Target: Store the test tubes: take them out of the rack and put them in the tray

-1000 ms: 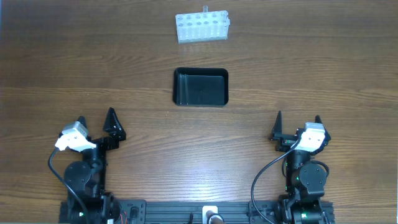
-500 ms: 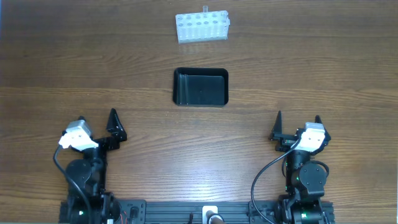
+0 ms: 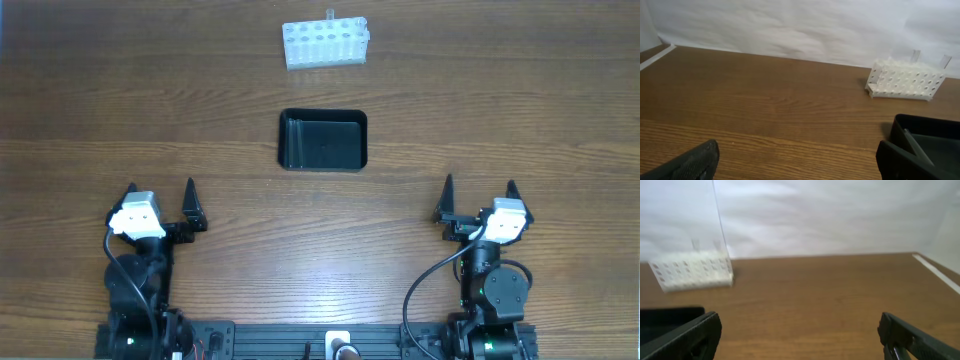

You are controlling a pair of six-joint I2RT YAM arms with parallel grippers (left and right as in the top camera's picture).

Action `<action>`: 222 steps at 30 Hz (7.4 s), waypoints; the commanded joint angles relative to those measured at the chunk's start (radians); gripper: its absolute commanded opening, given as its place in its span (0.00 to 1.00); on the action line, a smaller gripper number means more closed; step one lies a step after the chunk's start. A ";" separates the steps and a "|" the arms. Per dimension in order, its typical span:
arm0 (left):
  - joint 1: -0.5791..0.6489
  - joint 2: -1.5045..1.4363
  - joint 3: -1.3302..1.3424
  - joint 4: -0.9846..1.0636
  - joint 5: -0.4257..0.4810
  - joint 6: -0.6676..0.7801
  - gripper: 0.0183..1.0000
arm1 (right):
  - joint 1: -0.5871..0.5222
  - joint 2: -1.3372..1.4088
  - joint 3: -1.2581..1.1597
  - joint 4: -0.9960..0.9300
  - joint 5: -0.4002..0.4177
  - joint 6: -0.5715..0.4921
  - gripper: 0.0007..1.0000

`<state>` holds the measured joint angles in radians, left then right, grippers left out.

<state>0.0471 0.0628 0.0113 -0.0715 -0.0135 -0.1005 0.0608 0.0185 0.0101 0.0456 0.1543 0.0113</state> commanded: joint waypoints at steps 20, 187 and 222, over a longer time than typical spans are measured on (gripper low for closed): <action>0.005 0.005 -0.005 -0.002 0.013 0.026 1.00 | 0.335 1.275 0.910 0.043 -0.042 -0.006 0.99; 0.005 0.005 -0.005 -0.002 0.013 0.026 1.00 | 0.444 2.050 1.907 -1.053 -0.152 0.412 0.02; 0.005 0.005 -0.005 -0.002 0.013 0.026 1.00 | 0.451 2.277 1.907 -1.051 -0.161 0.482 0.18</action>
<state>0.0475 0.0696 0.0109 -0.0738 -0.0101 -0.0929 0.5121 2.2833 1.9209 -1.0092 -0.0025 0.4904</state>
